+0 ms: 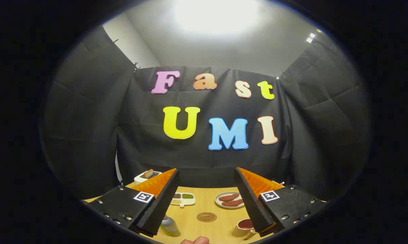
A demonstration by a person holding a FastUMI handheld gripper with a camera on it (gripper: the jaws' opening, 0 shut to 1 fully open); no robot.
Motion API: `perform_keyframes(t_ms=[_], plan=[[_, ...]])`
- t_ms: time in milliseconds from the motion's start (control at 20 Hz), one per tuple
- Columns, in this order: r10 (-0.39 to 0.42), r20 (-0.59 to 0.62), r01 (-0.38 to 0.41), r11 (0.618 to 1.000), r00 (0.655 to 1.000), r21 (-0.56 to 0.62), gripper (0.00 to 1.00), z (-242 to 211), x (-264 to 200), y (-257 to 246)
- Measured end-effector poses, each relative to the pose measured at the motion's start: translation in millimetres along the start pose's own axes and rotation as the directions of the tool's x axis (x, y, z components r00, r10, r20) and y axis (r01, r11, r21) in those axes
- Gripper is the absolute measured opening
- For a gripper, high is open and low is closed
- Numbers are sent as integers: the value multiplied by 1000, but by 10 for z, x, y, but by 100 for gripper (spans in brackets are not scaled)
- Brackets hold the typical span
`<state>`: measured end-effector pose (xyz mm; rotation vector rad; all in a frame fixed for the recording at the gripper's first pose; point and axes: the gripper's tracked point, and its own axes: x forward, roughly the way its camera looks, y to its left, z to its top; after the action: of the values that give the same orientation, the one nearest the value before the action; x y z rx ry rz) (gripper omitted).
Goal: Take the bottle from table, then pour the juice into the cup, finally place the bottle on the coaster
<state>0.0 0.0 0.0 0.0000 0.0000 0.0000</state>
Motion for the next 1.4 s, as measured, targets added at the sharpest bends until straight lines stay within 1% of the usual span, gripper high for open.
perform_keyframes(t_ms=[400,800,900,1100,1250,1400], plan=[[24,-11,-24,1000,1000,-6,98,-9,-4,89],[-1,7,1,1000,1000,29,98,57,21,-3],[2,10,-3,1000,1000,31,98,53,24,11],[5,-12,-5,1000,1000,9,98,-115,2,73],[-1,-6,1,1000,1000,-2,98,-265,-2,169],[30,-35,-29,999,999,15,98,-515,-6,365]])
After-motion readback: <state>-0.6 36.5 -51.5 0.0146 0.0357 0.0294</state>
